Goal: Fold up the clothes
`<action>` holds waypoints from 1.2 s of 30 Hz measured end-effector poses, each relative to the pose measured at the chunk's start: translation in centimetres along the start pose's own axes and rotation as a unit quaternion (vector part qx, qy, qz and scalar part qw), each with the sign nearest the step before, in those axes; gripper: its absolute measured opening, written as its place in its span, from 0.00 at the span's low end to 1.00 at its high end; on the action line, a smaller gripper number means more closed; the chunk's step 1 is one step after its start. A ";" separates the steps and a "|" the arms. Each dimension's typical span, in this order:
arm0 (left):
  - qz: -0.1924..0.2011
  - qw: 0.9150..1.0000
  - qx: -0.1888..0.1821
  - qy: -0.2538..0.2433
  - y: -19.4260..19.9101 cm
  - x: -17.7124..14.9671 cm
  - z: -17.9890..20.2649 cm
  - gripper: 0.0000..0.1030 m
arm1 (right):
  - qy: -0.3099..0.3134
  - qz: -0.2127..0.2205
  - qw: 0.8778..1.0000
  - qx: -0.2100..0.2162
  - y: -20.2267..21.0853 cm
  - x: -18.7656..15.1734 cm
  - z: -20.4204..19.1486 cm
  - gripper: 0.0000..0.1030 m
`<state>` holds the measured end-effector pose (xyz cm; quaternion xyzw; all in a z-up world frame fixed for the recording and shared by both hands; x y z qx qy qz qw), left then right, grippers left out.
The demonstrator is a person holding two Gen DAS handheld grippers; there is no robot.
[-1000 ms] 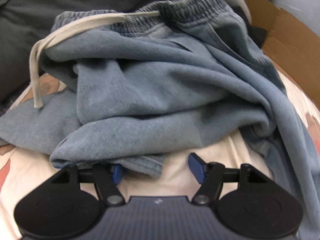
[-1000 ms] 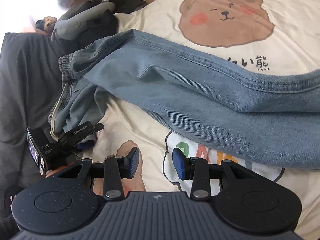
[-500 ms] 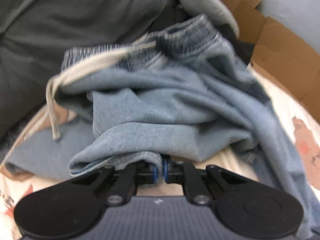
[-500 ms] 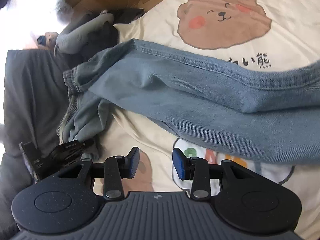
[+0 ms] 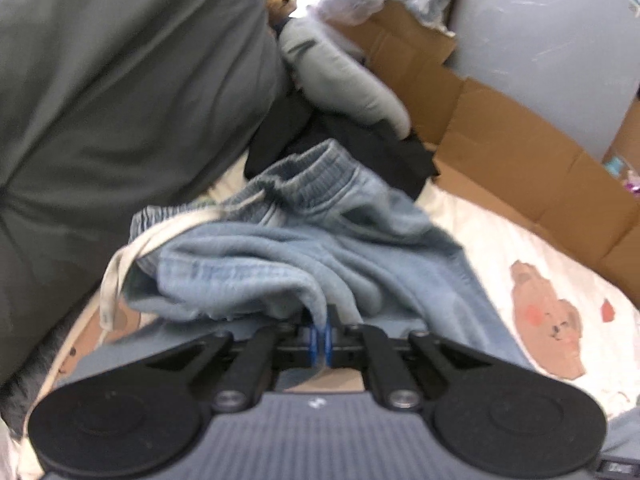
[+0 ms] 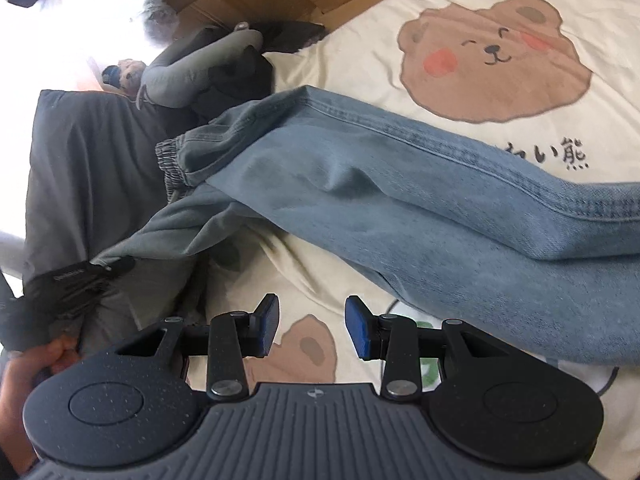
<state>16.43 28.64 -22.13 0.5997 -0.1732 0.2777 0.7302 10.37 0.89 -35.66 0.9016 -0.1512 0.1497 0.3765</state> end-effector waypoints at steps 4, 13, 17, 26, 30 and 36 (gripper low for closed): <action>-0.011 0.999 -0.013 0.033 1.7 1.4 0.2 0.03 | 0.012 -0.002 1.000 0.007 -0.1 0.1 -0.7 0.43; -0.030 0.996 -0.059 0.063 5.2 3.1 2.3 0.03 | 0.036 -0.005 0.999 0.028 0.0 0.4 -2.2 0.43; -0.027 0.992 -0.101 0.069 6.9 4.0 4.2 0.03 | 0.049 -0.010 0.998 0.031 -0.1 0.3 -2.9 0.43; -0.017 0.979 -0.184 0.086 9.9 5.9 8.7 0.03 | 0.060 -0.005 0.997 0.053 0.1 0.7 -4.1 0.43; -0.012 0.972 -0.212 0.104 10.5 6.6 10.0 0.03 | 0.069 -0.015 0.995 0.065 0.2 0.5 -4.6 0.43; -0.006 0.967 -0.231 0.108 11.1 7.2 11.5 0.03 | 0.078 -0.008 0.993 0.083 1.8 1.4 -5.2 0.62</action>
Point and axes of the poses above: each gripper's, at about its wrist camera, not at the fingertips, and y roughly against the way its jaws point, z to its right, x to its top, the point moved 5 cm from there along -y, roughly the way its jaws point, and after that the axes turned 9 degrees about y, right-handed, at the moved point
